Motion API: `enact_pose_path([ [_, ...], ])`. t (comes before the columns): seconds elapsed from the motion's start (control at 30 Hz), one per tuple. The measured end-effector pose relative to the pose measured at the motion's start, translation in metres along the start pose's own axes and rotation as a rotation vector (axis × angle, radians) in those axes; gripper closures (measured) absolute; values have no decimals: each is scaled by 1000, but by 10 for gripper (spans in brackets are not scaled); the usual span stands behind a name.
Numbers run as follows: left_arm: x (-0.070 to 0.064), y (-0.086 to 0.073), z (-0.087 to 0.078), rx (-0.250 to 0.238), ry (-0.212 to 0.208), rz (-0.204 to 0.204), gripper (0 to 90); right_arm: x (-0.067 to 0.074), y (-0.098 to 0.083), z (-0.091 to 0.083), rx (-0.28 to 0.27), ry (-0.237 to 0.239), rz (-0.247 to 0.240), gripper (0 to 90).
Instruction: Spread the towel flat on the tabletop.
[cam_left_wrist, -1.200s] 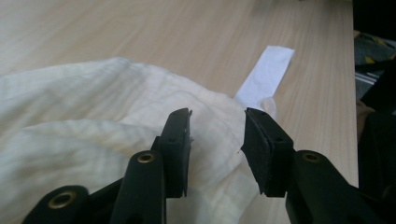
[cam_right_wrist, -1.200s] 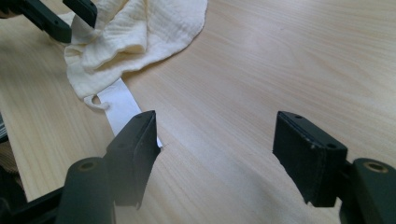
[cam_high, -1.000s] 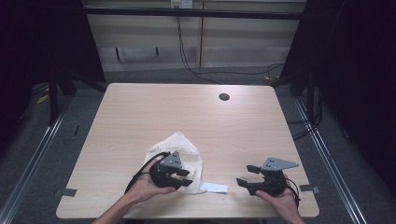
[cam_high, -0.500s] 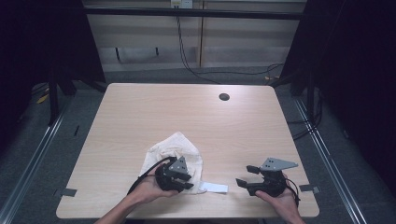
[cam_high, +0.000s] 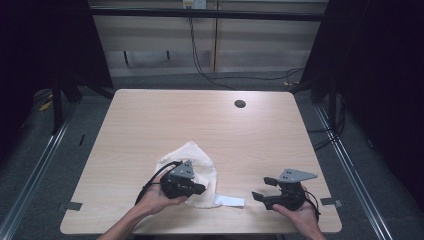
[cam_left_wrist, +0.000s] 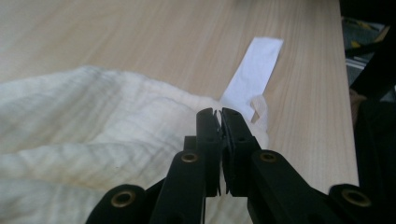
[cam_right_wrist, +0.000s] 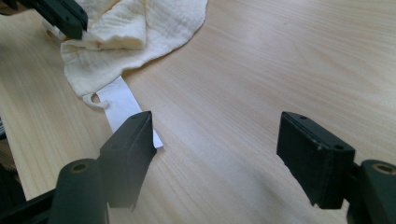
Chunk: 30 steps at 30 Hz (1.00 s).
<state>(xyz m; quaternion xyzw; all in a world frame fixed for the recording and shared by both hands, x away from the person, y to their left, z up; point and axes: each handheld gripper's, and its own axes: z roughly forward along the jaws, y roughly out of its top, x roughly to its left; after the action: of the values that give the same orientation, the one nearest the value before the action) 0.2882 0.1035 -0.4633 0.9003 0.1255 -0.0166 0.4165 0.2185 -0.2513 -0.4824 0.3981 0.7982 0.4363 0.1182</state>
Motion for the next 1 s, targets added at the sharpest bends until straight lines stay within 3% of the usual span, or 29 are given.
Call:
enact_pose_path([
  [0.13, 6, 0, -25, -68, 43, -25, 870, 7, 2, 1, 21, -1, -27, 275],
  [0.37, 16, -8, -54, -114, 96, -74, 870, 13, 10, 3, -2, 25, -8, 275],
  [0.4, 18, -12, -63, -134, 104, -95, 870, 13, 13, 6, 12, 55, -1, 291],
  [0.43, 18, -12, -63, -134, 104, -95, 870, 13, 13, 6, 12, 55, -1, 291],
  [0.47, 18, -15, -68, -129, 118, -98, 870, 16, 17, 10, 19, 89, -3, 318],
  [0.57, 18, -20, -74, -138, 130, -111, 870, 19, 20, 14, 17, 106, -14, 385],
  [0.63, 21, -28, -81, -157, 148, -126, 870, 25, 31, 23, 19, 162, -48, 409],
  [0.7, 22, -31, -84, -169, 150, -134, 870, 28, 34, 27, 20, 177, -62, 445],
  [0.73, 23, -33, -87, -183, 159, -142, 870, 32, 43, 34, 46, 228, -83, 482],
  [0.83, 26, -37, -99, -207, 190, -153, 869, 38, 50, 42, 53, 222, -104, 447],
  [0.93, 30, -40, -106, -229, 202, -164, 870, 51, 60, 63, 88, 282, -158, 426],
  [1.0, 32, -43, -107, -231, 208, -177, 870, 54, 61, 68, 100, 291, -172, 430],
])
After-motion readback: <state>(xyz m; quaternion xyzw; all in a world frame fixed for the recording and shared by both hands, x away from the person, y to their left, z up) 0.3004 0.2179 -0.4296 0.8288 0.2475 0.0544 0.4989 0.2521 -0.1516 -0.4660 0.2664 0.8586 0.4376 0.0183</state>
